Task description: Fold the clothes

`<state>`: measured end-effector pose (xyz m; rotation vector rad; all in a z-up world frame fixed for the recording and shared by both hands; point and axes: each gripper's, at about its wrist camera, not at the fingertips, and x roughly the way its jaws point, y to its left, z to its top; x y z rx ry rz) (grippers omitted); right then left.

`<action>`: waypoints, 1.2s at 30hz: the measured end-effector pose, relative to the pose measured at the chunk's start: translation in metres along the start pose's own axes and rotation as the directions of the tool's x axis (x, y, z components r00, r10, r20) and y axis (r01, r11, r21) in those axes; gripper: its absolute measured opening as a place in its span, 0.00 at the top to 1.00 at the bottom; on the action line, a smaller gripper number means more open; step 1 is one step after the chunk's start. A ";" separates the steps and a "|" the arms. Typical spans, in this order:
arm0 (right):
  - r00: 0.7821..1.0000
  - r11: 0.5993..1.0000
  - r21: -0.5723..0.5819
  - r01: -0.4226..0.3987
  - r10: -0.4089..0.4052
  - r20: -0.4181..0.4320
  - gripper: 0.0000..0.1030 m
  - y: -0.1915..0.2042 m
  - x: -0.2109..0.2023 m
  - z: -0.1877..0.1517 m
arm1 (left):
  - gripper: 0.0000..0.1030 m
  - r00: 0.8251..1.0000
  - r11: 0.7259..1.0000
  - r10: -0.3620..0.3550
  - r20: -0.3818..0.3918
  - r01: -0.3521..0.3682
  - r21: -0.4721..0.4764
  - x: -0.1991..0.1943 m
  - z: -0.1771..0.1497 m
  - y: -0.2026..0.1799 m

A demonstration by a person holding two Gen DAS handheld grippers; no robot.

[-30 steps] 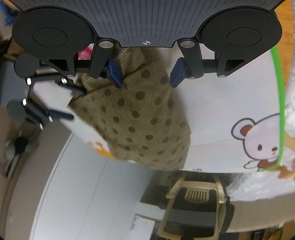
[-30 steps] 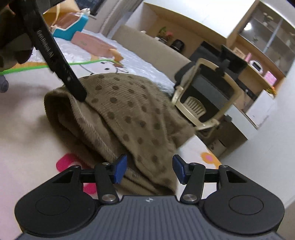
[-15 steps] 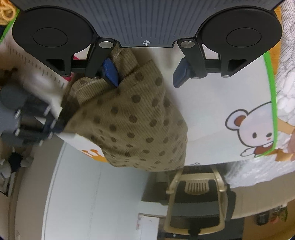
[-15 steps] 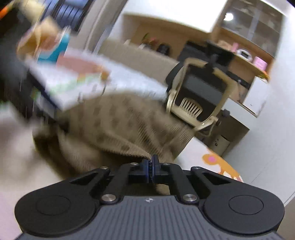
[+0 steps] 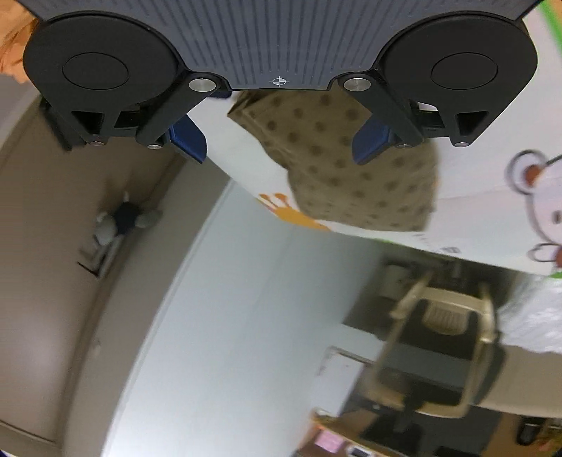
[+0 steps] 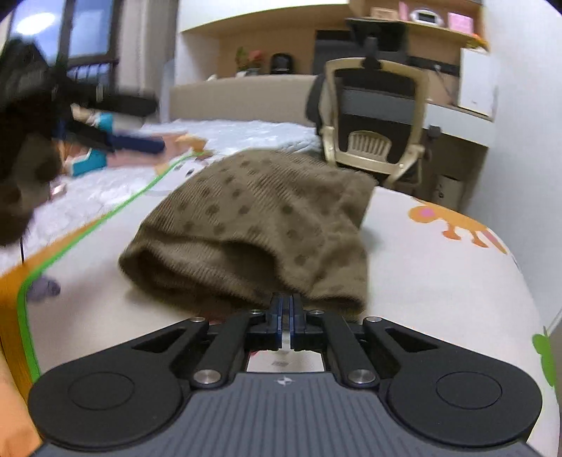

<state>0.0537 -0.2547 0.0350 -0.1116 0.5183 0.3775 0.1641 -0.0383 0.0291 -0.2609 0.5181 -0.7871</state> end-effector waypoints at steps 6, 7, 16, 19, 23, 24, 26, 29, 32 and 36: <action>0.998 0.991 0.125 -0.051 0.046 0.046 0.53 -0.028 0.002 0.033 | 0.09 0.996 1.000 -0.014 -0.092 0.014 -0.001 0.030 -0.036 0.011; 0.996 0.985 0.154 -0.079 0.072 0.050 0.53 -0.032 0.007 0.038 | 0.08 0.994 1.000 -0.018 -0.103 0.018 -0.003 0.030 -0.040 0.013; 0.958 0.910 0.298 -0.288 0.276 0.084 0.49 -0.032 0.093 0.080 | 0.05 0.993 0.999 -0.048 -0.109 0.048 -0.005 0.029 -0.053 0.023; 0.958 0.917 0.275 -0.288 0.276 0.079 0.41 -0.024 0.106 0.070 | 0.04 0.992 0.998 -0.067 -0.103 0.065 -0.023 0.029 -0.053 0.027; 0.958 0.926 0.245 -0.287 0.277 0.073 0.39 -0.014 0.123 0.057 | 0.02 0.991 0.995 -0.092 -0.096 0.088 -0.048 0.029 -0.052 0.032; 0.958 0.929 0.236 -0.286 0.275 0.078 0.39 -0.012 0.125 0.055 | 0.02 0.991 0.994 -0.096 -0.095 0.091 -0.051 0.029 -0.052 0.032; 0.958 0.932 0.221 -0.287 0.272 0.094 0.35 -0.010 0.123 0.050 | 0.01 0.990 0.994 -0.101 -0.094 0.096 -0.054 0.029 -0.053 0.032; 0.958 0.939 0.194 -0.284 0.269 0.102 0.30 -0.005 0.121 0.049 | 0.00 0.990 0.993 -0.107 -0.092 0.102 -0.059 0.029 -0.054 0.034; 0.956 0.939 0.188 -0.289 0.273 0.106 0.27 -0.005 0.120 0.048 | 0.00 0.990 0.993 -0.106 -0.089 0.101 -0.058 0.029 -0.054 0.033; 0.955 0.937 0.193 -0.290 0.271 0.118 0.25 -0.005 0.117 0.047 | 0.00 0.993 0.996 -0.083 -0.078 0.080 -0.047 0.025 -0.053 0.028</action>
